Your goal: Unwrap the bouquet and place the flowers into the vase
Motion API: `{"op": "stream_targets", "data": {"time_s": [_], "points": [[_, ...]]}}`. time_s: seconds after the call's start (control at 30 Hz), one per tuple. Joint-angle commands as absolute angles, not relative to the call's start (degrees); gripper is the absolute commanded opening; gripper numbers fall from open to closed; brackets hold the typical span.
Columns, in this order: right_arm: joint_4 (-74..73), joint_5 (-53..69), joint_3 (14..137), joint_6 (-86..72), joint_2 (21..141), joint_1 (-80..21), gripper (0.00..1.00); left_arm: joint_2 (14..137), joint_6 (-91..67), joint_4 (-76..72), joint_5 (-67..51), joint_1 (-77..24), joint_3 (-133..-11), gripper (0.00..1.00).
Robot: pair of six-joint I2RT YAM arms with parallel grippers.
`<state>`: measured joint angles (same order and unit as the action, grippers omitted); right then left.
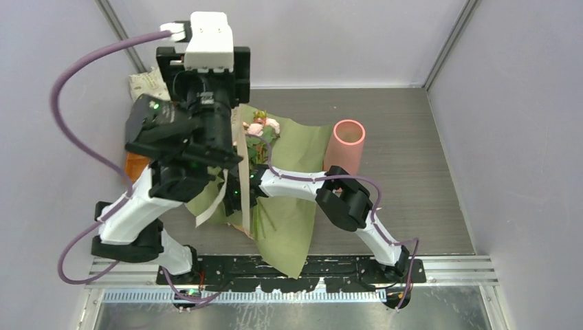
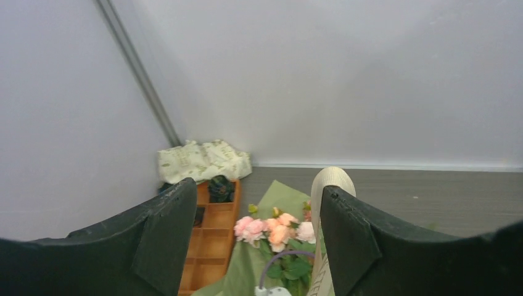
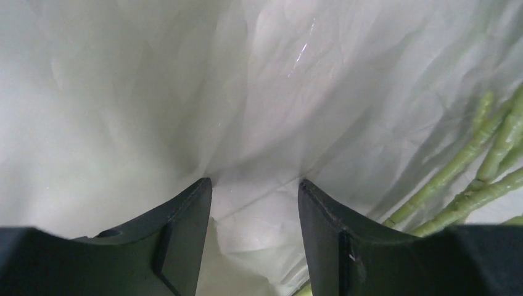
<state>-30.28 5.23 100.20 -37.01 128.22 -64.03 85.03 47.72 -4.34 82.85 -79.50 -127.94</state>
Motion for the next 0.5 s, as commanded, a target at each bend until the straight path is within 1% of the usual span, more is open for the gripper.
{"op": "stream_targets", "data": {"time_s": [0.0,0.13,0.27,0.4,0.47], "points": [[-28.70,5.36,98.76,-37.00,123.12,-64.05,0.59,83.77,53.08,-5.25,82.96,-71.11,-134.19,0.73],[-28.14,5.63,97.38,-37.27,122.70,-64.00,0.60,82.62,46.16,3.40,84.73,-62.03,-129.95,0.75],[-28.04,5.63,96.46,-37.50,122.61,-64.02,0.60,84.51,40.61,10.36,86.10,-54.68,-127.07,0.77],[-28.00,5.42,95.32,-37.77,122.20,-64.07,0.60,87.98,38.62,12.17,87.32,-51.16,-121.54,0.82],[-28.05,5.20,94.43,-37.84,121.89,-64.07,0.59,91.11,38.73,12.27,88.21,-50.27,-120.82,0.85]]}}
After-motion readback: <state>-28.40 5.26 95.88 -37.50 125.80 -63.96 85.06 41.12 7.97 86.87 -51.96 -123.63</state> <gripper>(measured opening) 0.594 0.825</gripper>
